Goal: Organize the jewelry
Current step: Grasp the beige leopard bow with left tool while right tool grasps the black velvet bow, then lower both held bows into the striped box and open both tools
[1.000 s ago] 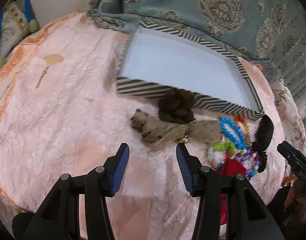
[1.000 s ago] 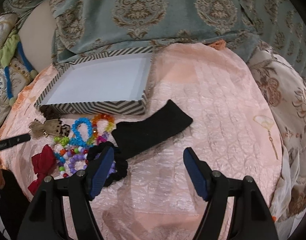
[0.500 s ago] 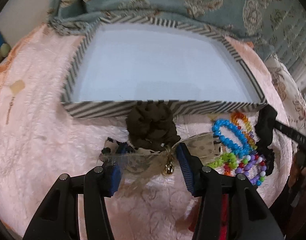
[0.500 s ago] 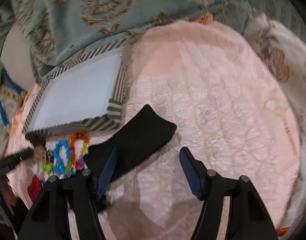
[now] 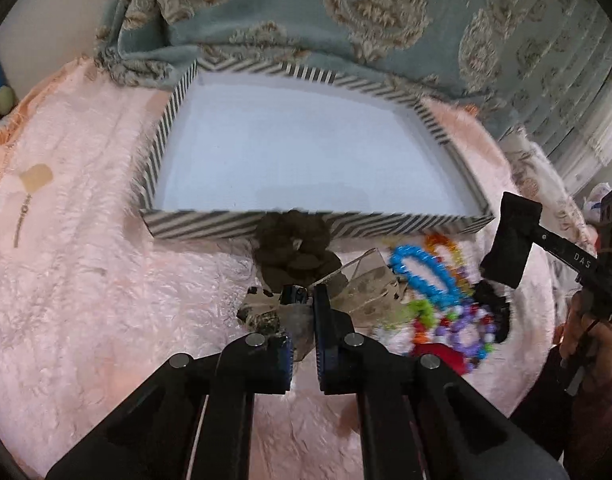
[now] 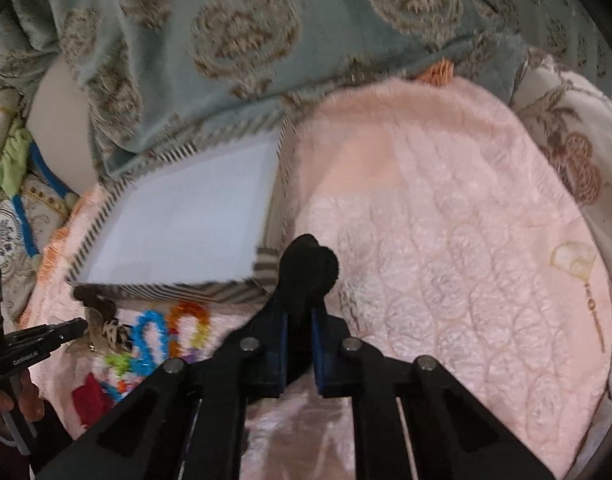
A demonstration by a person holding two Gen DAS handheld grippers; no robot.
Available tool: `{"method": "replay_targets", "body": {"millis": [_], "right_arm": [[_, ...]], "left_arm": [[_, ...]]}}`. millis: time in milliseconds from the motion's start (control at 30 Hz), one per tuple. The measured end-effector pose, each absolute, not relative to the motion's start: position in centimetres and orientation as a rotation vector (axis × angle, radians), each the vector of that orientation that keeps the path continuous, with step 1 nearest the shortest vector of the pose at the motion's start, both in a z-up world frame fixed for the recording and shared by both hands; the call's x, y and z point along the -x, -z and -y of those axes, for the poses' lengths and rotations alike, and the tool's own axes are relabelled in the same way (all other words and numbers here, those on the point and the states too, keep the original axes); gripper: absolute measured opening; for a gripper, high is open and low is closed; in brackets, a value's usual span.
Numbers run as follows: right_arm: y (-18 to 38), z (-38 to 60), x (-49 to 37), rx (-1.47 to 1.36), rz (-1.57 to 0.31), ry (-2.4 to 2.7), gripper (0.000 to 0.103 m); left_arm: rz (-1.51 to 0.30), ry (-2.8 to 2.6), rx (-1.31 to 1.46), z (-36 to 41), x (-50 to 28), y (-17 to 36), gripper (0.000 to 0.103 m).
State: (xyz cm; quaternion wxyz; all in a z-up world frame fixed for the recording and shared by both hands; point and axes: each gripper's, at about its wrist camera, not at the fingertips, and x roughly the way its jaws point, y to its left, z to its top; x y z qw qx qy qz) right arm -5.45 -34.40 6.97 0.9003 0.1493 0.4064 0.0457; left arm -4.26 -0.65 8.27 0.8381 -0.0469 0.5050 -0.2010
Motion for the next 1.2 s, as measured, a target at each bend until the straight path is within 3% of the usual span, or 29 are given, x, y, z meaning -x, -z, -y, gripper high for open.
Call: {"method": "replay_targets", "body": {"millis": [433,967,1100,1200], "right_arm": [[-13.7,31.4,3.6,-0.283,-0.714,-0.215,0.009],[-5.1,29.2,-5.4,-0.257,-0.940,-0.160,0.010],[-5.5,28.6,-5.2,-0.212,-0.945,-0.169,0.023],[-6.1,28.2,-4.5,-0.205,-0.927,-0.189,0.038]], "left_arm": [[-0.893,0.368,0.107,-0.4,1.1,-15.1,0.000],[-0.964,0.164,-0.033,1.7,-5.3,-7.6,0.000],[-0.952,0.128,-0.035,1.5,-5.2,-7.5,0.000],[-0.948,0.129,-0.032,1.3,-5.0,-7.8,0.008]]}}
